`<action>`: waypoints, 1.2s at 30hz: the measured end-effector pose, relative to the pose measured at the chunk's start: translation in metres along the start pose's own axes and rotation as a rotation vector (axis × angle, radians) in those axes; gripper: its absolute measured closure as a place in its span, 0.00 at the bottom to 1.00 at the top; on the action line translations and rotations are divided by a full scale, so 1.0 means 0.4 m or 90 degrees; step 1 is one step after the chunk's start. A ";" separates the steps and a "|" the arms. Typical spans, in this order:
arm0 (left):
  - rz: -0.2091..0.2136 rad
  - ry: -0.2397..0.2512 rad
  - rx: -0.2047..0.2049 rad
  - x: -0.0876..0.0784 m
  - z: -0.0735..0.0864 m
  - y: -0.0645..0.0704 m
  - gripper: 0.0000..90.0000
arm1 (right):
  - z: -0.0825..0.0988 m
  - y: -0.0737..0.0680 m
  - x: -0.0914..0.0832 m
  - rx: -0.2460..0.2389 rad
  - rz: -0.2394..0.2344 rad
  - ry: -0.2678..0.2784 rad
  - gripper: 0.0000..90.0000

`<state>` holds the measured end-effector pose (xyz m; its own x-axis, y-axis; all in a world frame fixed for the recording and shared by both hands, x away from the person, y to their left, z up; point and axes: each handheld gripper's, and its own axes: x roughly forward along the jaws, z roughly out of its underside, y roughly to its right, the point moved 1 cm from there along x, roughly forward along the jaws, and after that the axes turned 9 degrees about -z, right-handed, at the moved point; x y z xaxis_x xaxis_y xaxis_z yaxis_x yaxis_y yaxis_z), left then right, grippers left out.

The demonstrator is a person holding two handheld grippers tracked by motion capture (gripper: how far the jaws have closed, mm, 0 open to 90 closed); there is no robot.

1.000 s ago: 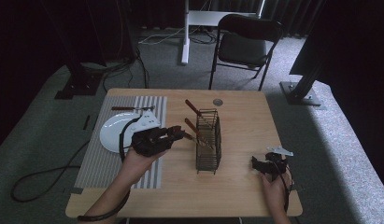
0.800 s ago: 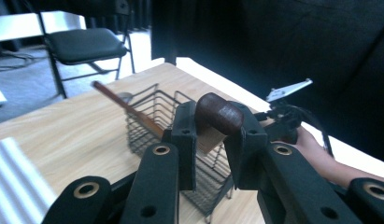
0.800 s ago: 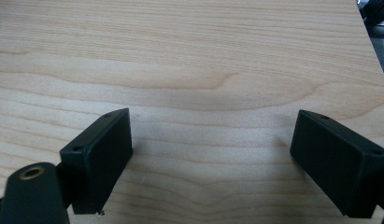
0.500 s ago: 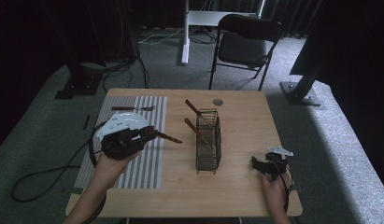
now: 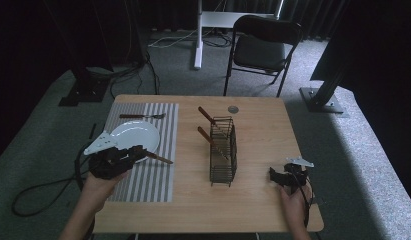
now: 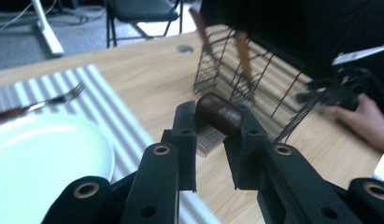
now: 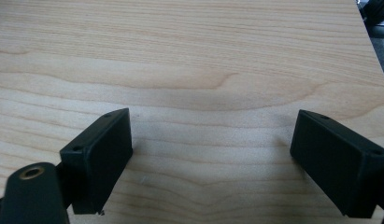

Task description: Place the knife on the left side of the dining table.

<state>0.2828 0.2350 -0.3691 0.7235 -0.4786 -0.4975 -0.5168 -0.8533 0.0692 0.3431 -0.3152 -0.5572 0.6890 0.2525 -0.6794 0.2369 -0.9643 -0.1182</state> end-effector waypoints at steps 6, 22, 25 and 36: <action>-0.013 -0.021 -0.033 -0.004 0.049 -0.050 0.84 | 0.000 0.000 0.000 0.000 0.000 0.000 0.14; 0.004 -0.058 -0.077 0.033 0.130 -0.087 0.83 | 0.000 0.000 0.000 0.001 0.000 -0.001 0.14; 0.006 -0.057 -0.090 0.035 0.138 -0.093 0.83 | 0.000 0.000 0.000 0.001 0.000 -0.001 0.14; 0.002 -0.080 -0.146 0.017 0.190 -0.137 0.87 | 0.000 -0.001 0.000 0.001 0.000 0.000 0.14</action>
<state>0.2811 0.2944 -0.4420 0.6515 -0.4644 -0.5999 -0.3913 -0.8832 0.2586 0.3431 -0.3150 -0.5571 0.6888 0.2525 -0.6796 0.2353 -0.9645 -0.1198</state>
